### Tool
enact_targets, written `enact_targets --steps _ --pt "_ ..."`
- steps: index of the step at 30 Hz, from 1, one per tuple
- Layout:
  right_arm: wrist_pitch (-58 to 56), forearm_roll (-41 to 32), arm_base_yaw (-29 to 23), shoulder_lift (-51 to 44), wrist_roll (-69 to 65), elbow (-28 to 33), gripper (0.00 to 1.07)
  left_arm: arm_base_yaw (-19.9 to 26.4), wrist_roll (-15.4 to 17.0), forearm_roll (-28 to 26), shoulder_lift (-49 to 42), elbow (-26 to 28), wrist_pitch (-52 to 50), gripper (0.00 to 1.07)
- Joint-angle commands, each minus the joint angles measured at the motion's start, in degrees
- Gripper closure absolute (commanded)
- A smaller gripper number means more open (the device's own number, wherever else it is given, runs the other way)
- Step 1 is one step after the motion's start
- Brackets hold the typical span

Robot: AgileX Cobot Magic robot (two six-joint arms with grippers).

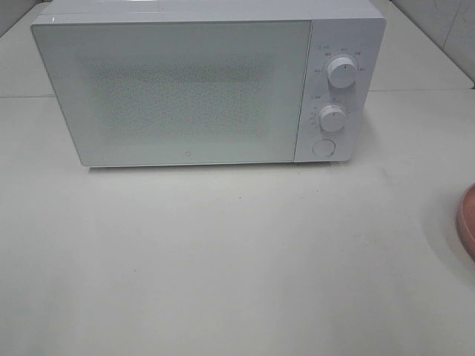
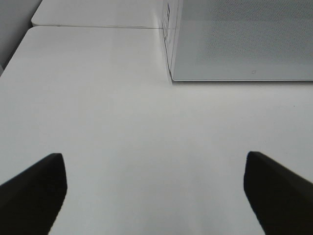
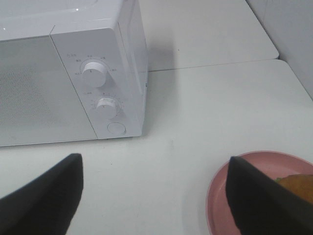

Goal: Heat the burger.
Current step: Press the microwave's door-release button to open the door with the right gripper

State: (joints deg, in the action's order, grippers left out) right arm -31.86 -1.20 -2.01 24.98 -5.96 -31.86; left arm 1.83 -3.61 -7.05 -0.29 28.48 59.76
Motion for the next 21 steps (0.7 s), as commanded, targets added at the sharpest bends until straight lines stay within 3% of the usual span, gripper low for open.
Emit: enact_targets --steps 1,17,21 --pt "3.0 0.1 -0.1 1.9 0.6 -0.5 0.32 0.3 0.0 -0.5 -1.5 -0.2 -0.3 0.17" --pt "15.5 0.1 -0.1 15.9 0.6 -0.2 0.32 0.3 0.0 -0.5 -1.5 -0.2 -0.3 0.17" --pt "22.5 0.1 -0.1 19.6 0.6 2.3 0.32 0.3 0.0 -0.5 -1.5 -0.2 -0.3 0.17"
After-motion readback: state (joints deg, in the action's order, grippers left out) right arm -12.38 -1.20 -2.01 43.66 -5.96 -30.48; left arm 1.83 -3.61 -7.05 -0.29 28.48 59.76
